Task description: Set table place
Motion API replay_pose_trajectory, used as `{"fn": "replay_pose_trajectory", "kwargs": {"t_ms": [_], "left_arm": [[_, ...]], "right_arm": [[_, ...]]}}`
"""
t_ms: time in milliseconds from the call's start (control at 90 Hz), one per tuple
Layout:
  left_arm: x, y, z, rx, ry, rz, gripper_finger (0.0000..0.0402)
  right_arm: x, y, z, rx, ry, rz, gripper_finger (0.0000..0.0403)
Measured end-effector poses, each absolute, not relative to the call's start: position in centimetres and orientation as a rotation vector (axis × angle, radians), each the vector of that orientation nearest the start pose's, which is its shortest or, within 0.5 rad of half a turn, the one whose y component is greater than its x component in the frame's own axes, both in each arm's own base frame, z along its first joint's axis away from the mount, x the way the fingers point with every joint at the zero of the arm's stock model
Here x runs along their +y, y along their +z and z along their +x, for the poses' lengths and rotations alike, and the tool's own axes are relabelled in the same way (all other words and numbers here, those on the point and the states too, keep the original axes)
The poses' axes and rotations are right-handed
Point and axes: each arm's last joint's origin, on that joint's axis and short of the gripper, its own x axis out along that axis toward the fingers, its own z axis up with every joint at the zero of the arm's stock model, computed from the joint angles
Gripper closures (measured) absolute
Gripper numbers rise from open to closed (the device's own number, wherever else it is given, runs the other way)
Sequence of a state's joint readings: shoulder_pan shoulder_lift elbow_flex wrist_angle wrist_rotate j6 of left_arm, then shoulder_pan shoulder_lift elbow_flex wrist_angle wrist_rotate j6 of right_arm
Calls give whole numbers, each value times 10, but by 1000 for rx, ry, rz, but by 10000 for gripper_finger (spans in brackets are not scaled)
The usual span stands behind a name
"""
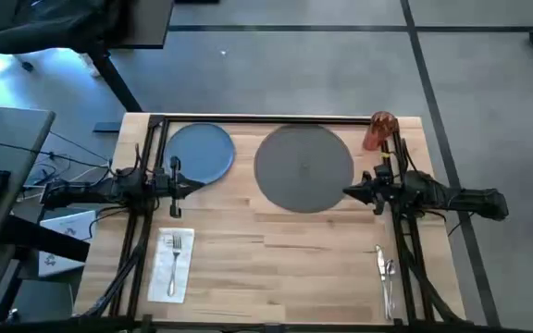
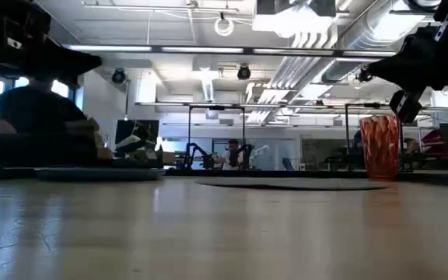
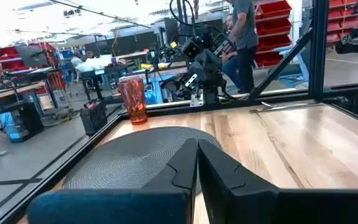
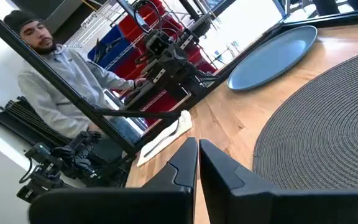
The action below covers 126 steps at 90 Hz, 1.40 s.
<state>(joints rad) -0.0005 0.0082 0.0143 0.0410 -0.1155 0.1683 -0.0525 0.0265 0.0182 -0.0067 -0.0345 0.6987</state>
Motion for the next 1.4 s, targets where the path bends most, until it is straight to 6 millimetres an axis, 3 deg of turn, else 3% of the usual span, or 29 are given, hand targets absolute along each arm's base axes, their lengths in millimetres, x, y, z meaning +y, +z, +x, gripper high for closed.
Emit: {"fn": "replay_pose_trajectory", "kwargs": {"t_ms": [1189, 1256, 1333, 1400], "left_arm": [[3, 172, 97, -40, 118, 158, 401], [4, 175, 97, -84, 141, 46, 401], [7, 184, 96, -199, 218, -305, 401], [8, 195, 94, -332, 183, -609, 401]], "right_arm": [[-4, 167, 98, 8, -22, 699, 403], [-4, 167, 98, 8, -23, 699, 403], [-4, 167, 98, 8, -23, 699, 403], [-4, 167, 98, 8, -23, 699, 403]]}}
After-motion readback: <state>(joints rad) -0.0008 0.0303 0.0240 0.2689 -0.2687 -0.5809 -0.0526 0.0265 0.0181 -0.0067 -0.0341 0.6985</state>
